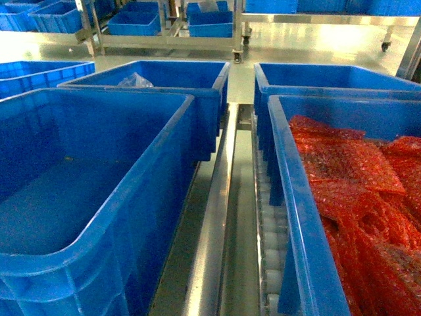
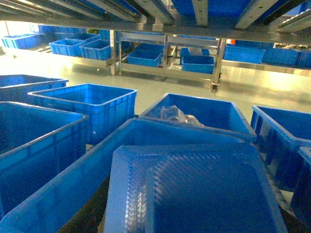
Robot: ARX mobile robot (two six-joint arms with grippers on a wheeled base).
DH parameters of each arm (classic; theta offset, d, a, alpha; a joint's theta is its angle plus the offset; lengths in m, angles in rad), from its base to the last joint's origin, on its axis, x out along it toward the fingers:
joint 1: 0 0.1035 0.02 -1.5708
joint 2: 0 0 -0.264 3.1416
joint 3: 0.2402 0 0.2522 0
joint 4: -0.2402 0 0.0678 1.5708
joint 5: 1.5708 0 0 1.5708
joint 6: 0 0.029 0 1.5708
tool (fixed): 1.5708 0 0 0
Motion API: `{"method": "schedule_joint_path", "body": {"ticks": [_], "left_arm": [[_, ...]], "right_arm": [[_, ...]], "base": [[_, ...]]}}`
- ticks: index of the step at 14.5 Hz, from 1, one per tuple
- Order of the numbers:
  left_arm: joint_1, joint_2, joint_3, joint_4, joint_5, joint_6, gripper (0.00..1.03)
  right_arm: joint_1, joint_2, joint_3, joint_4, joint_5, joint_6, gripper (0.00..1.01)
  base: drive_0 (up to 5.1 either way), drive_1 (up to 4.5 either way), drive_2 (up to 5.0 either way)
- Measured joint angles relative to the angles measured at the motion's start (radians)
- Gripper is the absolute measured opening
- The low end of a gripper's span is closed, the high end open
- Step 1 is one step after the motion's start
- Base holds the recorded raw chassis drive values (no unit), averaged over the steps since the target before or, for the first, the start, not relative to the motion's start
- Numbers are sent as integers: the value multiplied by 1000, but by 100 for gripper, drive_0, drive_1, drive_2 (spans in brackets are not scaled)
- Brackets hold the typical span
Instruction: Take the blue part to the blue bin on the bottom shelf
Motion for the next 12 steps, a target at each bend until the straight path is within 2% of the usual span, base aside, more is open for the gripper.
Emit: {"method": "schedule_joint_path", "body": {"ticks": [1,2,3,4,5,6,8,9,10,11,12], "left_arm": [[-1,1,1,-12,-6,-2,43],[-24,40,48,-154,-126,-10,43],[11,125,66,-148,-150,-21,43],[39,223,77,-57,-64,-41,43],[109,376,124,51,55,-80,43],[161,478,168,103,136,-118,43],[298,767,309,209,351,-222,43],[342,901,378,241,377,-236,43],[364,1018,437,246,406,-238,43],[365,1117,470,246,435,-236,47],[360,1147,471,239,449,-231,54]], "right_arm": [[0,0,0,0,0,0,98],[0,0,0,0,0,0,98],[0,0,0,0,0,0,98],[0,0,0,0,0,0,98],[0,0,0,0,0,0,98],[0,0,0,0,0,0,98],[0,0,0,0,0,0,98],[0,0,0,0,0,0,98],[0,0,0,0,0,0,98],[0,0,0,0,0,0,98],[0,0,0,0,0,0,98]], "base": [[0,0,0],[0,0,0],[0,0,0],[0,0,0],[0,0,0],[0,0,0],[0,0,0],[0,0,0],[0,0,0],[0,0,0],[0,0,0]]}}
